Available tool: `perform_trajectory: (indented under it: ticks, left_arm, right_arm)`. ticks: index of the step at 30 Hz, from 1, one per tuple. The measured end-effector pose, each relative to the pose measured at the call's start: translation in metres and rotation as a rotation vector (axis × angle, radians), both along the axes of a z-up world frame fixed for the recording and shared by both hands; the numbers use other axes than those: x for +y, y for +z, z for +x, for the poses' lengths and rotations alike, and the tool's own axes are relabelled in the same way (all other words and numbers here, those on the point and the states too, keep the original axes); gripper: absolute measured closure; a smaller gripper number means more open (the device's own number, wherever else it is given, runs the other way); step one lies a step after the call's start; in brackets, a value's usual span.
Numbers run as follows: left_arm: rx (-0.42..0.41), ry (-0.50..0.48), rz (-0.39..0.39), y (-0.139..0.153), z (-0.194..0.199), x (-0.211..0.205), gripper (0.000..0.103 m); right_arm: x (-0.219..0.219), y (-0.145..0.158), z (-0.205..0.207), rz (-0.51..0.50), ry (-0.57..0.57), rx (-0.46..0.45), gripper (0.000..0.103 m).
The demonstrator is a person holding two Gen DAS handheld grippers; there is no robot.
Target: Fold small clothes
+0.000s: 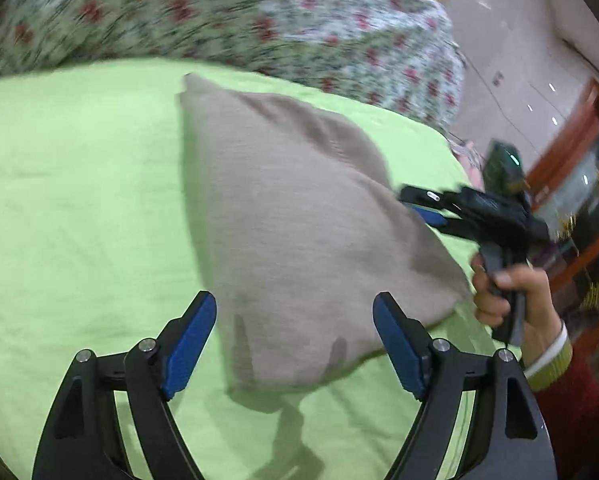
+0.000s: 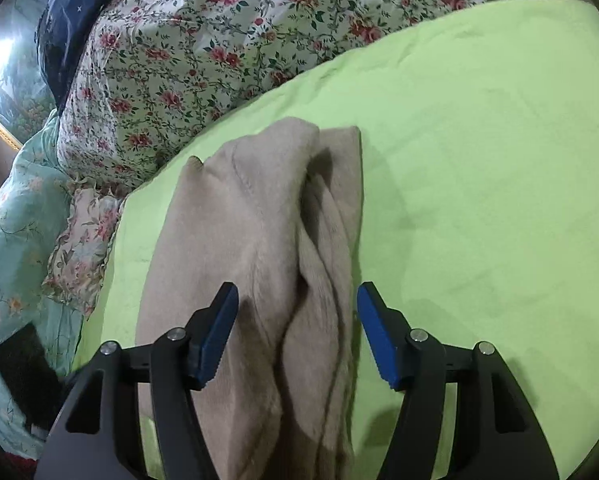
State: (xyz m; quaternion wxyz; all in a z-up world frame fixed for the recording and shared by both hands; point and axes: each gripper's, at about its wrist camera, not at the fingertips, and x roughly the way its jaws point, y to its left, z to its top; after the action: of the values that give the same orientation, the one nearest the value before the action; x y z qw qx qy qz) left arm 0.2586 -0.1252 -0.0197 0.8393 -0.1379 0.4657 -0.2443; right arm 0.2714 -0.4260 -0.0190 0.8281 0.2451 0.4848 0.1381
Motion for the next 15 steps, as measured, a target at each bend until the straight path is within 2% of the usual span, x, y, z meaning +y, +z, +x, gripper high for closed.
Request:
perform_trajectory:
  ticks: [2,6,9,11,12,13,15]
  left_arm:
    - [0.030,0.014,-0.030,-0.005,0.015,0.006,0.021]
    - [0.072,0.021,-0.034,-0.025,0.050,-0.002,0.020]
    - [0.144,-0.013,-0.106,-0.047,0.084,-0.014,0.019]
    - [0.233,-0.011,-0.175,-0.066,0.106,-0.016,0.018]
    - [0.250,-0.006,-0.208,-0.071,0.111,-0.015,0.023]
    - [0.249,0.006,-0.226,-0.073,0.116,-0.013,0.033]
    - [0.235,0.012,-0.211,-0.072,0.118,-0.012,0.045]
  right_arm:
    - [-0.002,-0.001,0.000,0.017,0.006,0.003,0.040]
    - [0.001,-0.008,0.008,0.043,0.022,0.020,0.037]
    - [0.010,-0.021,0.023,0.069,0.047,0.048,0.037]
    - [0.017,-0.033,0.033,0.078,0.059,0.071,0.036]
    - [0.020,-0.039,0.037,0.094,0.061,0.080,0.036]
    - [0.023,-0.043,0.038,0.111,0.055,0.077,0.037]
    - [0.030,-0.044,0.038,0.120,0.052,0.079,0.052]
